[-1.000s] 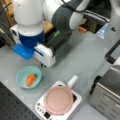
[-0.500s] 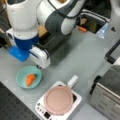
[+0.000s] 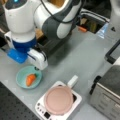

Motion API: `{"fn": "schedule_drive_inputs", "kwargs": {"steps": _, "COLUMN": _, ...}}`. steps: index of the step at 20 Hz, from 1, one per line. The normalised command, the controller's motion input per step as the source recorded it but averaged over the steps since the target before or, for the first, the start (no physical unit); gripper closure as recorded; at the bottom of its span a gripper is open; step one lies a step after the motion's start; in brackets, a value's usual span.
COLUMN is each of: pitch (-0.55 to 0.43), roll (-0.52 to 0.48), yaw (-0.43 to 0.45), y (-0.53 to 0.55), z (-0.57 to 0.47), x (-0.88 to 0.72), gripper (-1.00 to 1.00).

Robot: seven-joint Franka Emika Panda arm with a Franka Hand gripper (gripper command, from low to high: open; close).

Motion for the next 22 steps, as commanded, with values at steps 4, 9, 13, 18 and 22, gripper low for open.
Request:
{"fn": "schedule_drive_inputs", "kwargs": {"steps": 4, "pitch": 0.049, "roll": 0.129, "yaw": 0.045, "y": -0.19, "z": -0.14, "x": 0.28, "gripper": -1.00}}
{"fn": "schedule_drive_inputs", "kwargs": {"steps": 9, "pitch": 0.037, "roll": 0.113, "yaw": 0.051, "y": -0.18, "z": -0.15, "x": 0.27, "gripper": -1.00}}
{"fn": "schedule_drive_inputs", "kwargs": {"steps": 13, "pitch": 0.044, "roll": 0.122, "yaw": 0.056, "y": -0.16, "z": -0.07, "x": 0.26, "gripper": -1.00}}
{"fn": "schedule_drive_inputs", "kwargs": {"steps": 18, "pitch": 0.043, "roll": 0.149, "yaw": 0.054, "y": -0.12, "z": 0.01, "x": 0.24, "gripper": -1.00}}
{"fn": "schedule_drive_inputs", "kwargs": {"steps": 22, "pitch": 0.055, "roll": 0.173, "yaw": 0.045, "y": -0.16, "z": 0.04, "x": 0.25, "gripper": -1.00}}
